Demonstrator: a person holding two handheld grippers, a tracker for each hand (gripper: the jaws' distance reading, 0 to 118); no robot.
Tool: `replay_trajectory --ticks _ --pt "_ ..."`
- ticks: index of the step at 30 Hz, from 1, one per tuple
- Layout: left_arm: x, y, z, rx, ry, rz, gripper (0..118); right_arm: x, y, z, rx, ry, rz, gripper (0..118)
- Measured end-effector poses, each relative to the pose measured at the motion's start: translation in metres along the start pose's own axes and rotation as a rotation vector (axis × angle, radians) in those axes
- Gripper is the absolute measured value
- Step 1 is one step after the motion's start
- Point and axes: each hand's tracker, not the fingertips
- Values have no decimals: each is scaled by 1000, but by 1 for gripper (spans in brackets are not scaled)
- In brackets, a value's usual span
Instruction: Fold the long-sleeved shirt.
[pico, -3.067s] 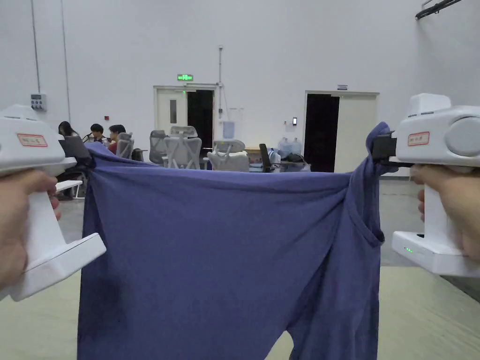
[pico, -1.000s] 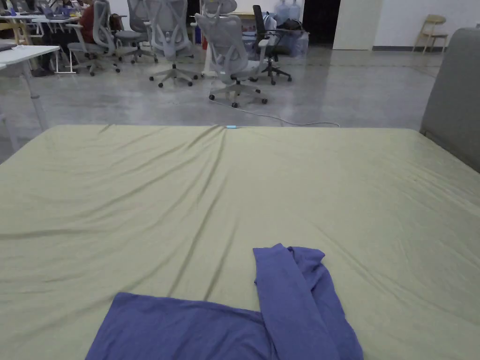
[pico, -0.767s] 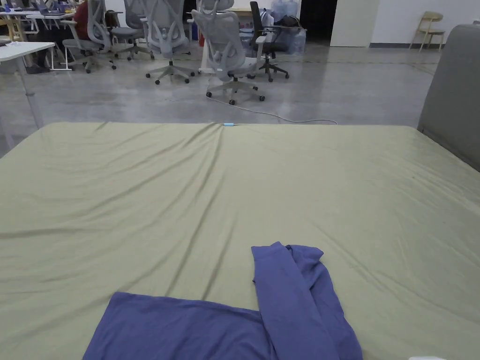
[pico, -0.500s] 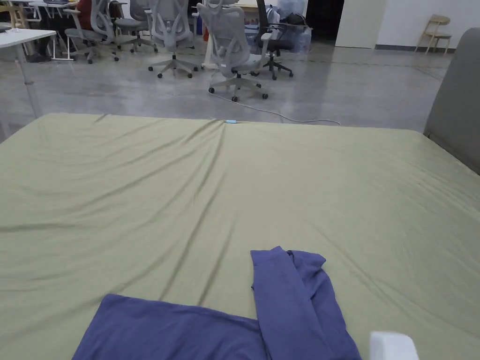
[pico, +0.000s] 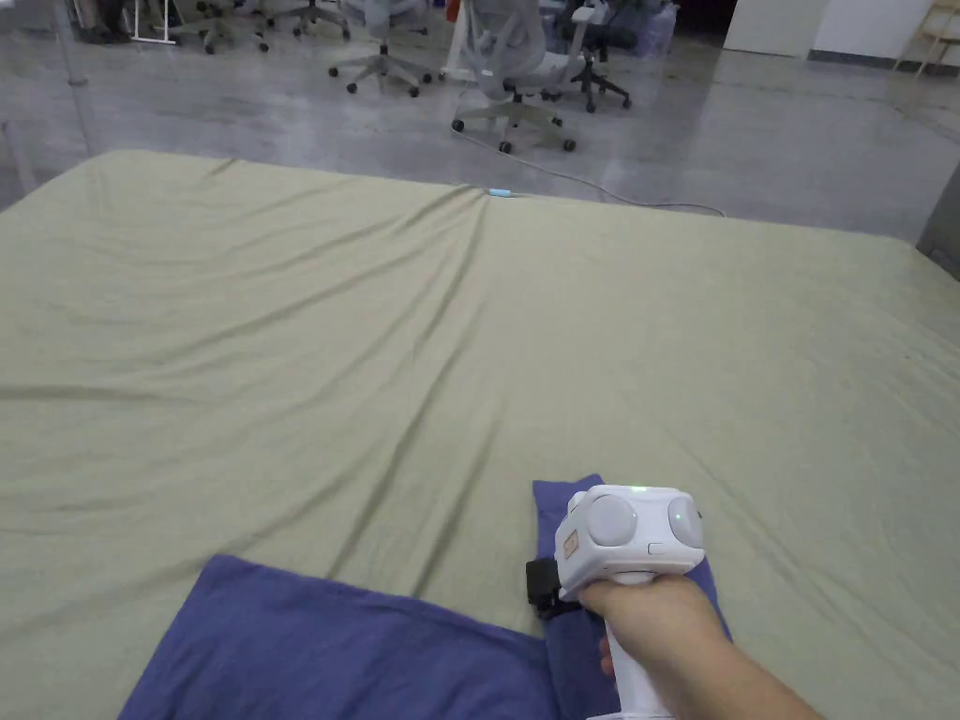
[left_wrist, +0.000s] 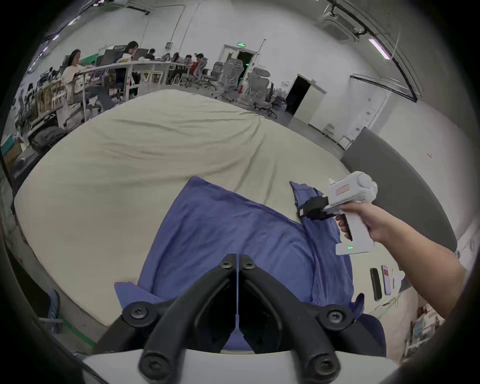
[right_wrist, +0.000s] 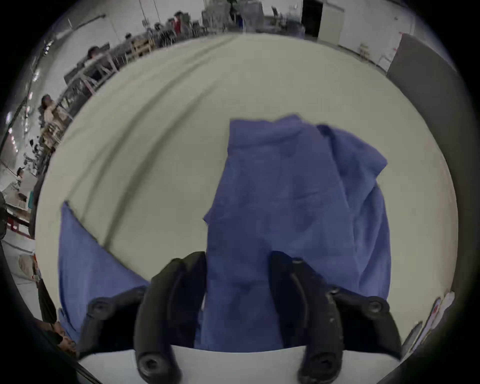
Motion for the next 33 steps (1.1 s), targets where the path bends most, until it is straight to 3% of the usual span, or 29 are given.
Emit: replay_trajectory --ticks 2,3,6,7,10,14,16,18,20,23,24,25,27,28,29,30,32,33 --pt "8 5 6 -11 -1 0 0 -7 2 21 17 -4 -26 3" --pt "8 3 7 -13 2 0 0 -3 1 32 61 -10 -53 3" --pt "13 4 11 -13 -4 3 0 18 -3 69 138 52 -30 3" --pt "15 3 13 -12 -8 8 0 -18 -13 104 175 72 -32 3" --pt "19 1 19 -2 -11 15 0 -16 -41 173 288 115 -15 3" --pt "21 -1 26 2 -15 27 0 12 -116 229 413 215 -27 3" --pt "22 -4 28 -3 -15 28 0 18 -155 255 426 222 46 3" --pt "22 -5 28 -8 -7 24 0 21 -194 267 365 183 87 3" --pt "21 -7 29 -15 -4 28 0 16 -229 258 184 140 195 3" --pt "20 -8 30 -25 -4 43 0 11 -267 215 -44 97 266 3" --pt "21 -8 30 -24 -3 43 0 12 -273 200 -96 100 242 5" --pt "22 -8 29 -24 -2 44 0 14 -278 184 -154 89 200 22" --pt "23 -6 30 -25 -4 43 0 17 -279 176 -69 14 240 100" --pt "24 -6 30 -22 -6 43 0 16 -279 181 50 -1 253 118" --pt "25 -5 31 -21 -3 43 0 16 -272 200 175 -2 199 112" --pt "25 -5 31 -21 -2 40 0 18 -267 207 203 10 153 105" --pt "25 -4 30 -23 0 29 0 23 -274 227 319 83 -49 107" --pt "25 -4 28 -31 5 22 0 25 -275 232 362 119 -118 97"
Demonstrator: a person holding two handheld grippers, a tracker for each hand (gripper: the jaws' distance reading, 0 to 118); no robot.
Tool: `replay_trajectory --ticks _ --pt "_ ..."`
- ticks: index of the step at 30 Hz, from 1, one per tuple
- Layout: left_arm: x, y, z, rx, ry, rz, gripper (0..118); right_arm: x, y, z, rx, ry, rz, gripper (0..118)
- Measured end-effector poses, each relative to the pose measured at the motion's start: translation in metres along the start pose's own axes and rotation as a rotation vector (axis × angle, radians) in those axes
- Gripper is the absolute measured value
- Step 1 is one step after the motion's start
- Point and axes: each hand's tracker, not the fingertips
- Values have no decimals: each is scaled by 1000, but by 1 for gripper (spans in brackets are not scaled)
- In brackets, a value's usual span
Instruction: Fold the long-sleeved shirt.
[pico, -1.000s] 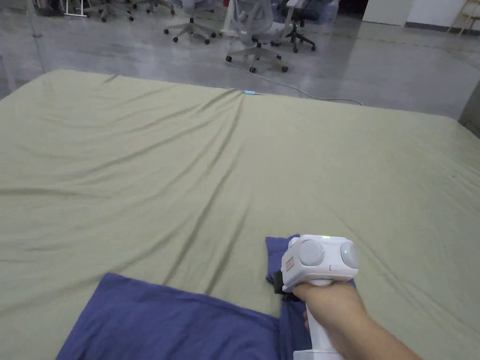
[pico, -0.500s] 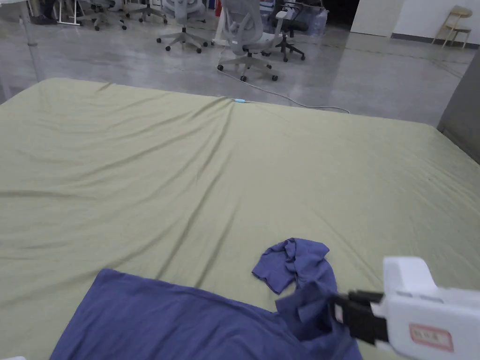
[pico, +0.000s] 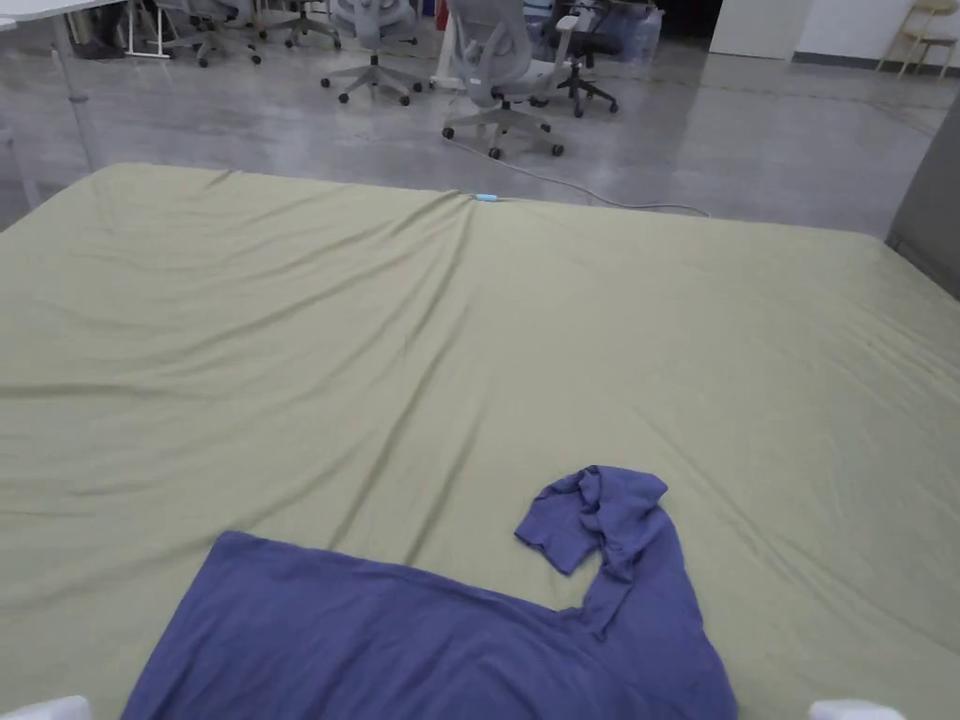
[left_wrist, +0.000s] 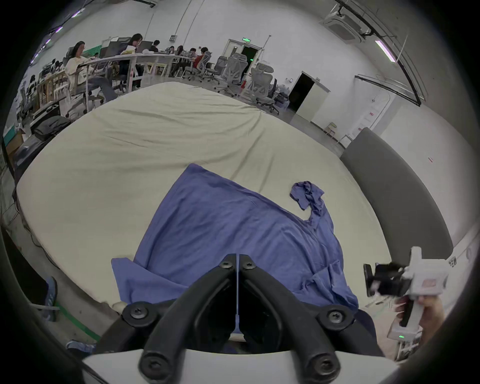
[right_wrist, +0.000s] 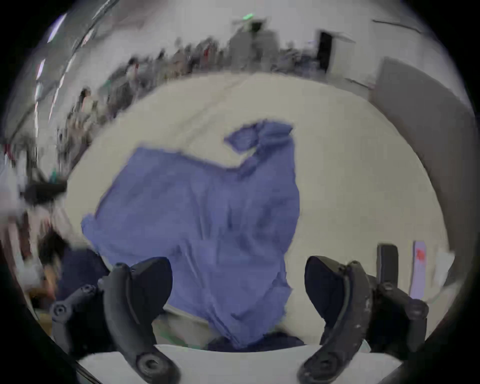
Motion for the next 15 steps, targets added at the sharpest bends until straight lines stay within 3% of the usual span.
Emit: replay_trajectory --ticks 1,2,3,5,8,11,12,13,14,15 --pt "-1 0 -2 -4 3 -3 0 2 0 3 12 46 -49 62" --pt "-2 0 -5 -8 6 -1 0 -4 6 -1 15 70 -75 18" --pt "-3 1 -9 -14 10 2 0 -6 7 -3 22 68 -90 3" --pt "-8 4 -20 -34 20 23 0 -16 6 -10 48 -41 -57 3" --pt "-14 25 -49 -45 40 11 1 -20 12 -25 39 -21 -30 3" --pt "-24 67 -106 -46 84 -83 32 -11 6 -28 37 32 -97 3" --pt "-30 83 -134 -37 135 -95 32 -8 6 -30 36 30 -100 3" --pt "-33 94 -163 -37 192 -109 82 -6 6 -32 32 25 -100 3" --pt "-39 105 -188 -39 246 -110 117 -6 6 -34 26 6 -95 3" --pt "-44 116 -208 13 263 -119 116 -4 6 -35 20 -7 -95 3"
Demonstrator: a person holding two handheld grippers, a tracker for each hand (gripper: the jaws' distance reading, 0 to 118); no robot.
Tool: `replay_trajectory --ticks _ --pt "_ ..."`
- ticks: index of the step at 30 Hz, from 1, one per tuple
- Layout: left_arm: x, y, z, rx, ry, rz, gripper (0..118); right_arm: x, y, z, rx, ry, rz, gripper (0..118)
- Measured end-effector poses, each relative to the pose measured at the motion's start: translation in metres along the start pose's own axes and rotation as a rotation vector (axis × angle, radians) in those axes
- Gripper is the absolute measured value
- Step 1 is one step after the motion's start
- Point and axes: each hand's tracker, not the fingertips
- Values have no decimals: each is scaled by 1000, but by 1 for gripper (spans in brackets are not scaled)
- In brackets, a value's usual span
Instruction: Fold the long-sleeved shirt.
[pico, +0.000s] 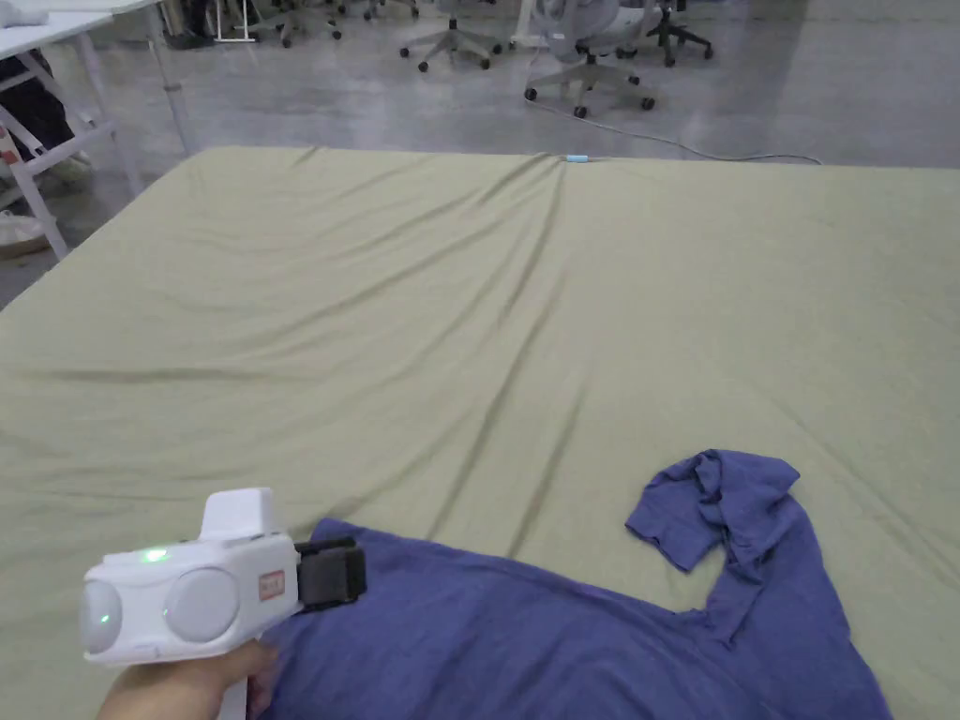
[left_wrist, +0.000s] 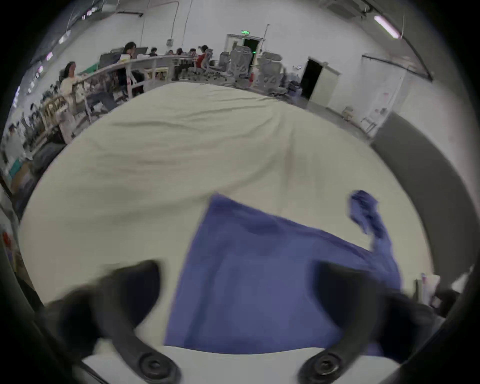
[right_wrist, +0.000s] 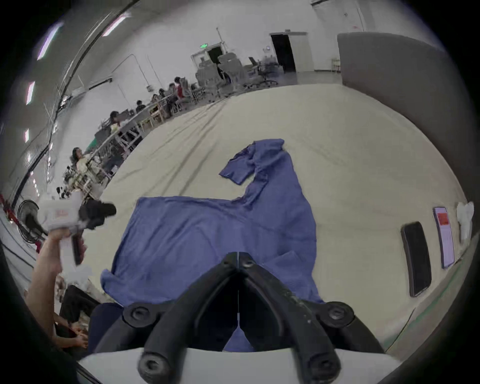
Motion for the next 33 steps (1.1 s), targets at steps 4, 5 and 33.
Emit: replay_trajectory --ticks 4,5,33 --pt "12 13 -73 -86 96 -90 104 10 4 -5 -19 -32 -30 3" --pt "15 7 -85 -137 88 -105 103 13 6 -8 -27 -44 -29 3" --pt "4 -13 113 107 -202 67 0 28 58 -51 16 -146 91 4"
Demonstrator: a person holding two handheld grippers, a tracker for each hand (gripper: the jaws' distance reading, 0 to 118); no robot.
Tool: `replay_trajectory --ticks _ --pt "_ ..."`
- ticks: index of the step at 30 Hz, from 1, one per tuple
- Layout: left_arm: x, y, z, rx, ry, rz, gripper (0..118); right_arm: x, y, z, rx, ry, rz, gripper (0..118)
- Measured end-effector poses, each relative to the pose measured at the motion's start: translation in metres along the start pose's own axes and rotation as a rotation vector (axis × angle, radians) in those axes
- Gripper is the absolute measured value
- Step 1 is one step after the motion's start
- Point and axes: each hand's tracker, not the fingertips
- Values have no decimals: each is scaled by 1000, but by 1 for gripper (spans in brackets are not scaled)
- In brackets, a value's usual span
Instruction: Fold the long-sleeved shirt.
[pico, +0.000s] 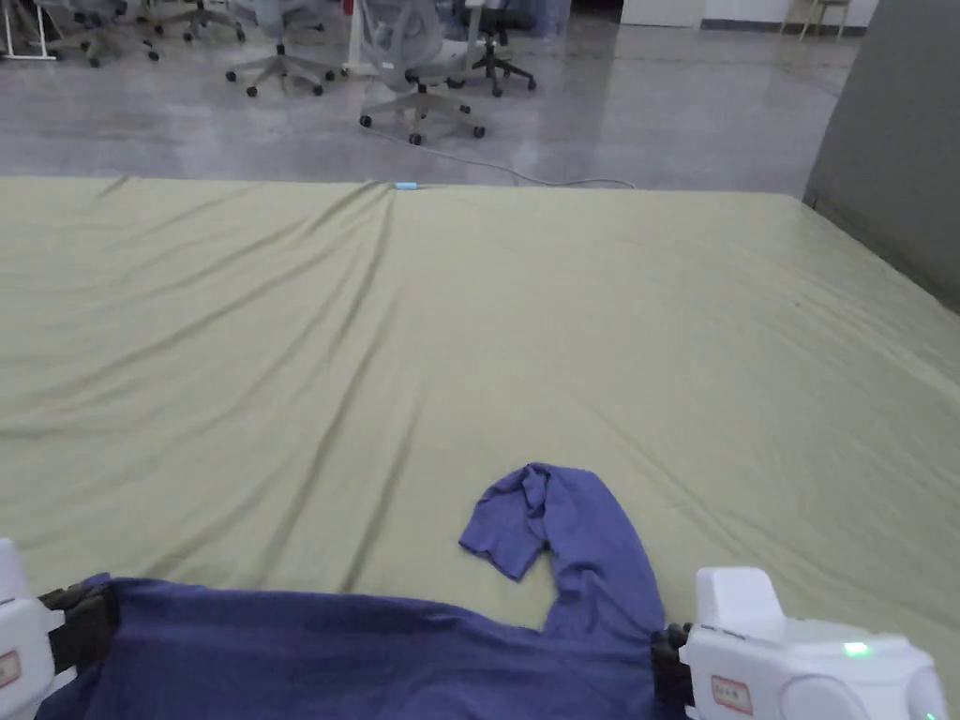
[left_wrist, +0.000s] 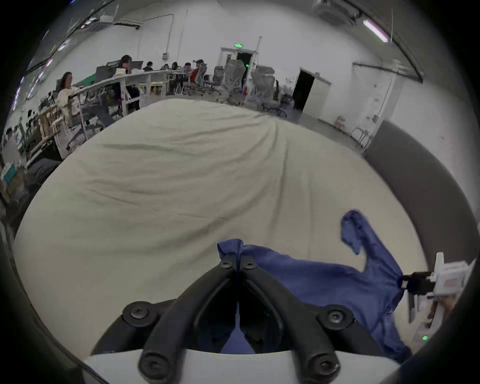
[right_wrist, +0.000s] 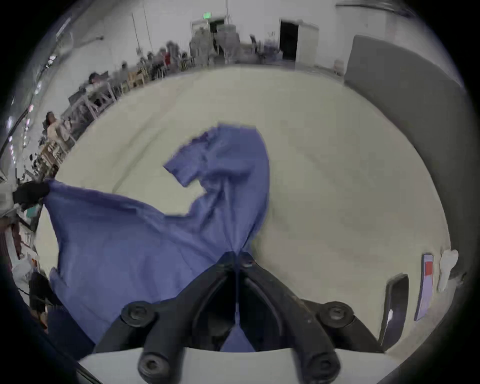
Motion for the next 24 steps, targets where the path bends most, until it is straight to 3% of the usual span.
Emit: replay_trajectory --ticks 5,10,15,20,24 --pt "9 4 71 180 46 57 0 -14 -18 104 319 108 -126 4" --pt "32 23 120 310 -11 129 0 -35 11 163 523 109 -96 4" --pt "52 103 155 471 -136 138 0 -45 95 204 690 119 19 4" --pt "75 214 160 580 -213 209 0 -52 210 241 848 77 75 4" --pt "97 305 149 622 -236 192 0 -50 308 256 857 100 75 4"
